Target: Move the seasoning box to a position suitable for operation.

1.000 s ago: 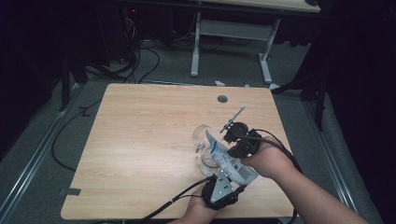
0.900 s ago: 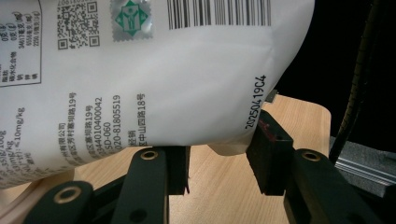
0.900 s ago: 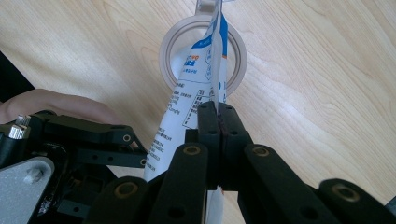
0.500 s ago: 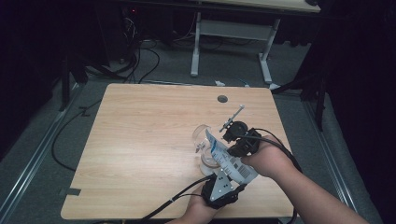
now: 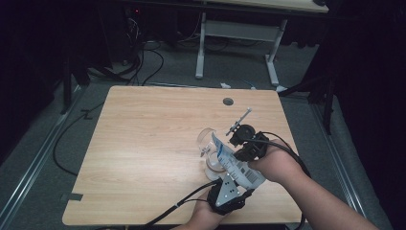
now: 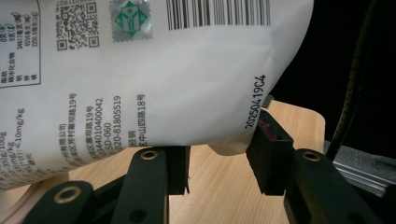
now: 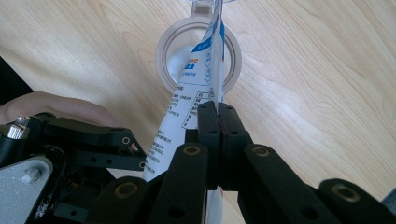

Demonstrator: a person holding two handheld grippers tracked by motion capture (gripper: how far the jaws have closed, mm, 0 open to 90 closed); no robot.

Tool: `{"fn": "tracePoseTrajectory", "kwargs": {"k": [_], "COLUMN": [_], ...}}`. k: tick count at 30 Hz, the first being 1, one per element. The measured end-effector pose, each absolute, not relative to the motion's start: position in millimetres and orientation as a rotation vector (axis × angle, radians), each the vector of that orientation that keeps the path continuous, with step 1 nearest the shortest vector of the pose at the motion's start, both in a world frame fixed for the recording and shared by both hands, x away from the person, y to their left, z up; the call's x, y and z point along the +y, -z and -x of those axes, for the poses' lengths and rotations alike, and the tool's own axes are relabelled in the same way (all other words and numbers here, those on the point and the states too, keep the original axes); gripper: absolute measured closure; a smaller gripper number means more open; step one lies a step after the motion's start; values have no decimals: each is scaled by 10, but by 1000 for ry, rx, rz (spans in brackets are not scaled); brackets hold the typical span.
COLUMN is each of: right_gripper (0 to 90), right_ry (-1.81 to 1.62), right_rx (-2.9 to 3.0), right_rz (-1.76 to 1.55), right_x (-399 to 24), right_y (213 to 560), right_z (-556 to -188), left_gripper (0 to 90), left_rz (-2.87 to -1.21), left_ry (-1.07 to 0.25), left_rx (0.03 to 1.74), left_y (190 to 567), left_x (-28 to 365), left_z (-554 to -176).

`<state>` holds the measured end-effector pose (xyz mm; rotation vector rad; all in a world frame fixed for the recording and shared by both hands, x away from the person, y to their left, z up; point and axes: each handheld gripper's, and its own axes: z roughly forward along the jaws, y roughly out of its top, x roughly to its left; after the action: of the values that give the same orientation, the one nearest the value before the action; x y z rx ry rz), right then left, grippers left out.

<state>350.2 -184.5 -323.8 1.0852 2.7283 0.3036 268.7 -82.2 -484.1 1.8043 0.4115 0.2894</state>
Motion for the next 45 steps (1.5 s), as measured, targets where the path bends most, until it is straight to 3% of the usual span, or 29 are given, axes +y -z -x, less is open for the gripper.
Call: {"fn": "tracePoseTrajectory", "kwargs": {"k": [45], "right_gripper": [900], "right_ry": [-316], "right_rx": [2731], "right_rz": [-1075], "right_x": [-1821], "right_y": [3218], "right_z": [-3505], "left_gripper": [622], "left_rz": [-1797], "left_ry": [-278], "left_rx": [410], "left_y": [4818], "left_x": [-787], "left_z": [-2691]}}
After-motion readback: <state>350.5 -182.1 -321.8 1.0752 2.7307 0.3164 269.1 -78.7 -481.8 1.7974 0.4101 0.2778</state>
